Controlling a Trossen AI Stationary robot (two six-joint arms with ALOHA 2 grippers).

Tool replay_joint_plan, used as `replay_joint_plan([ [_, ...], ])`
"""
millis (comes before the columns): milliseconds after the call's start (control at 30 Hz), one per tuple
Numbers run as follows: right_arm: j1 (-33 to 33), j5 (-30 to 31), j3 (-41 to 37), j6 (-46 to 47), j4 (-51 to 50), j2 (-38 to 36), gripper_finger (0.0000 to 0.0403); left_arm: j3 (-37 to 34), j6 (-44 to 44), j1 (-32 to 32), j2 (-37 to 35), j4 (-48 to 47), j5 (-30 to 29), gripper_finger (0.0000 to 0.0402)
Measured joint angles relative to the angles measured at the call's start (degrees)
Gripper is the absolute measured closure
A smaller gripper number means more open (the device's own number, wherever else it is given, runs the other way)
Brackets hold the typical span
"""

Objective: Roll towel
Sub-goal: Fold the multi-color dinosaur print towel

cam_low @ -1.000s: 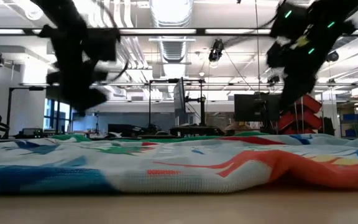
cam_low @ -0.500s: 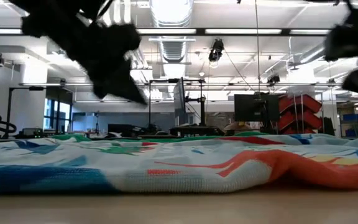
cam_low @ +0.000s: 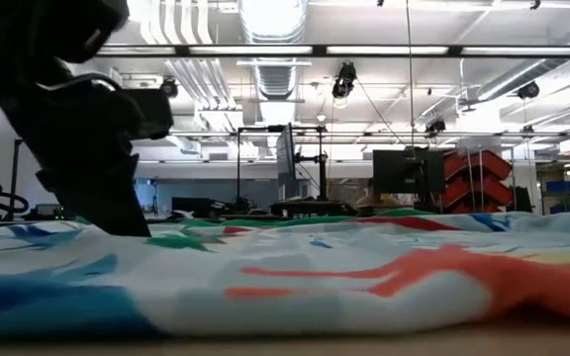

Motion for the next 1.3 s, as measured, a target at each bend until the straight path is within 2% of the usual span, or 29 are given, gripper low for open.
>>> replay_joint_plan([
  [167, 1.19, 4.2, 9.21, -4.3, -11.82, -0.66, 0.0403, 1.31, 0.02, -0.32, -2.59, -8.27, 0.62, 0.0388],
  [233, 2.66, 7.35, 13.04, -2.43, -20.43, -1.11, 0.0403, 1.46, -0.1, -0.26, -4.08, -13.11, -2.04, 0.0388],
  [300, 4.5, 8.97, 15.57, 3.19, -27.37, -1.37, 0.0403, 1.51, -1.28, -0.2, -4.97, -17.03, -5.75, 0.0388],
  [367, 5.16, 7.33, 16.64, 8.85, -35.0, -1.99, 0.0402, 1.34, -3.4, -0.09, -5.72, -20.72, -9.2, 0.0388],
  [467, 5.07, -0.29, 15.83, 14.43, -41.36, -2.16, 0.0384, 0.57, -5.49, 0.08, -5.92, -21.28, -11.67, 0.0388],
  [633, 2.43, -8.95, 13.25, 16.57, -41.85, -3.04, 0.0314, 0.38, -5.6, 0.28, -5.46, -17.27, -12.88, 0.0388],
  [933, -1.4, -15.68, 11.46, 23.04, -41.91, -3.04, 0.0186, 0.12, -5.2, 0.11, -5.45, -11.87, -13.72, 0.0388],
  [1100, -0.5, -18.41, 10.98, 31.03, -41.95, -3.05, 0.0142, 0.09, -5.21, 0.11, -4.29, -9.06, -13.72, 0.0388],
  [1300, 0.49, -18.57, 10.65, 39.7, -41.4, -2.65, 0.012, 0.11, -5.16, 0.0, -1.63, -5.37, -13.74, 0.0388],
])
